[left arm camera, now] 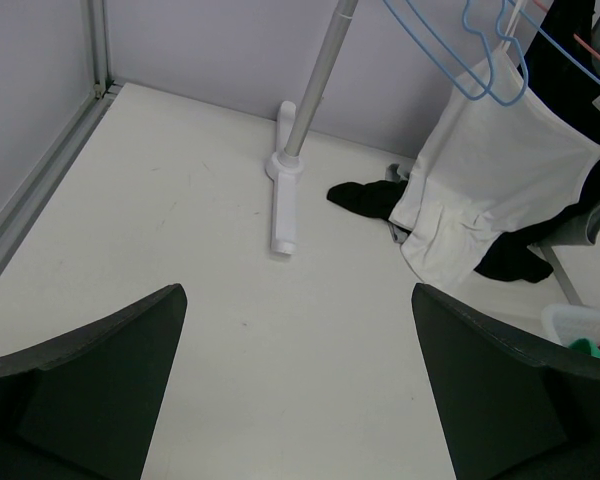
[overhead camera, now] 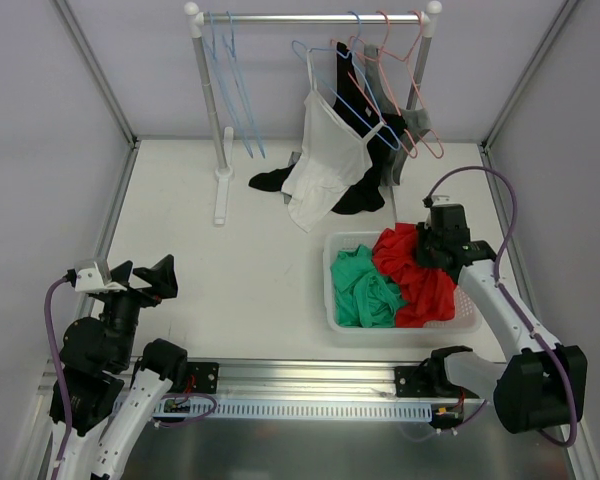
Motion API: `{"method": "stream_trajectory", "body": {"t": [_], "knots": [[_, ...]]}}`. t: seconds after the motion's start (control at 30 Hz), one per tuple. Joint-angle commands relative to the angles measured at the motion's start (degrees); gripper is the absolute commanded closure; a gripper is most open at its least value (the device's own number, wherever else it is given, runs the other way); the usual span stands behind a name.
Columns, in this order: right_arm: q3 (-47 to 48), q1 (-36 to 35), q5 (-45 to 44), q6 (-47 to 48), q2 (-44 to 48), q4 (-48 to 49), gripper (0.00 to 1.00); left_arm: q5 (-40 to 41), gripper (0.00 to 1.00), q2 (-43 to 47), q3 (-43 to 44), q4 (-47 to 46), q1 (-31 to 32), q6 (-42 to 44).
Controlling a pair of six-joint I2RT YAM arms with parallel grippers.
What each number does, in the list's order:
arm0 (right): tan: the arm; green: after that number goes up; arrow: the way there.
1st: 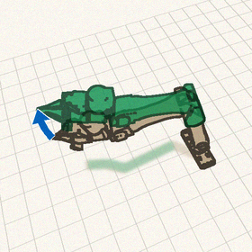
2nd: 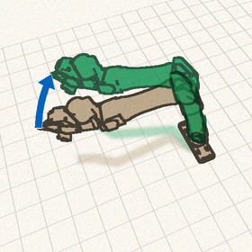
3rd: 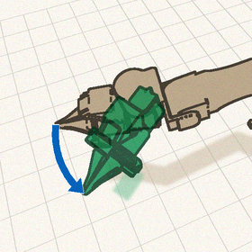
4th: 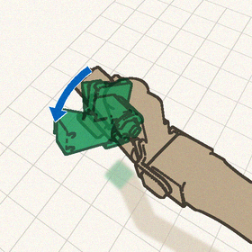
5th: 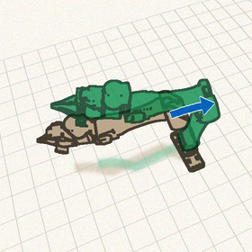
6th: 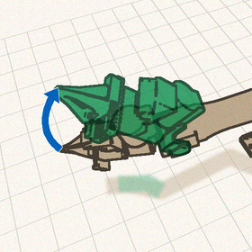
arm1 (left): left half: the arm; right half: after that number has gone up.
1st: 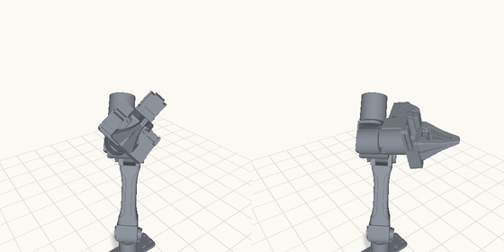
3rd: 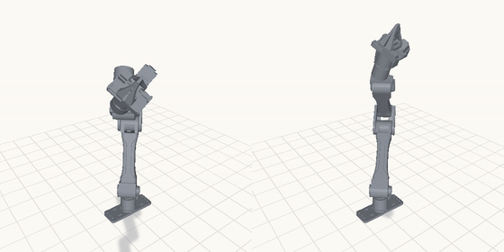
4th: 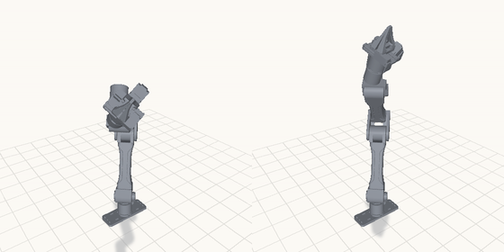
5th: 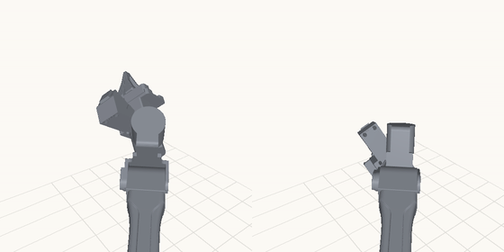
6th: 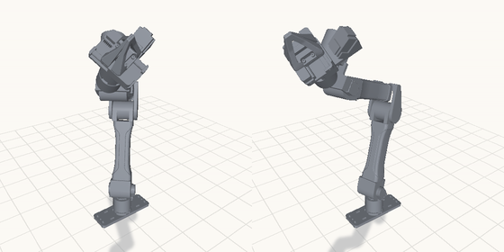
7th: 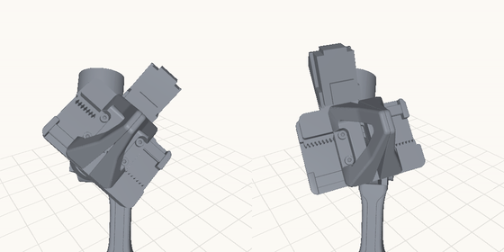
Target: Remove the tank top from the hanger
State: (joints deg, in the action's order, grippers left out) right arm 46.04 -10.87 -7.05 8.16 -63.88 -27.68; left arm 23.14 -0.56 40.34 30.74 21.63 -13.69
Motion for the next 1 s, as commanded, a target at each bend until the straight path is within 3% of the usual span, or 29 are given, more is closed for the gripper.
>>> {"method": "stream_trajectory", "body": {"t": [0.0,0.17,0.3,0.33,0.7,0.77,0.8,0.87,0.9,0.97], "knots": [[-1.3,0.4,0.6,-3.5,1.1,3.2,0.73,0.5,0.01,2.2,-0.3,-1.1,-0.4,0.1],[-3.1,0.4,0.6,-4.6,1.6,3.1,0.73,-0.9,0.01,1.3,-0.2,-1.0,-0.4,-0.5],[-5.6,0.3,3.3,-6.0,0.4,4.2,0.98,-1.2,0.01,1.0,0.0,-1.0,-0.4,-0.5],[-6.0,0.3,3.6,-6.4,-0.1,4.3,1.0,-1.3,0.01,1.0,0.0,-0.9,-0.4,-0.6],[-9.7,0.3,3.4,-8.0,2.1,4.0,1.0,-1.9,0.02,1.0,0.1,-1.0,-0.4,-1.2],[-9.5,0.3,2.7,-8.0,2.6,3.3,0.9,-2.3,0.01,1.0,0.2,-1.0,-0.4,-1.7],[-9.2,0.3,1.9,-8.0,3.1,2.8,0.69,-2.6,0.01,1.0,0.3,-1.0,-0.4,-1.9],[-8.4,0.3,0.4,-9.3,5.5,1.0,0.6,-3.6,0.01,-0.7,1.1,-1.0,-0.4,-2.6],[-7.0,0.4,0.1,-9.1,6.6,0.3,0.47,-4.0,0.01,-1.3,1.5,-1.1,-0.4,-2.8],[-5.1,0.3,-0.5,-8.7,9.9,-2.9,0.4,-5.6,0.01,-3.8,3.2,-1.1,-0.4,-3.4]]}}
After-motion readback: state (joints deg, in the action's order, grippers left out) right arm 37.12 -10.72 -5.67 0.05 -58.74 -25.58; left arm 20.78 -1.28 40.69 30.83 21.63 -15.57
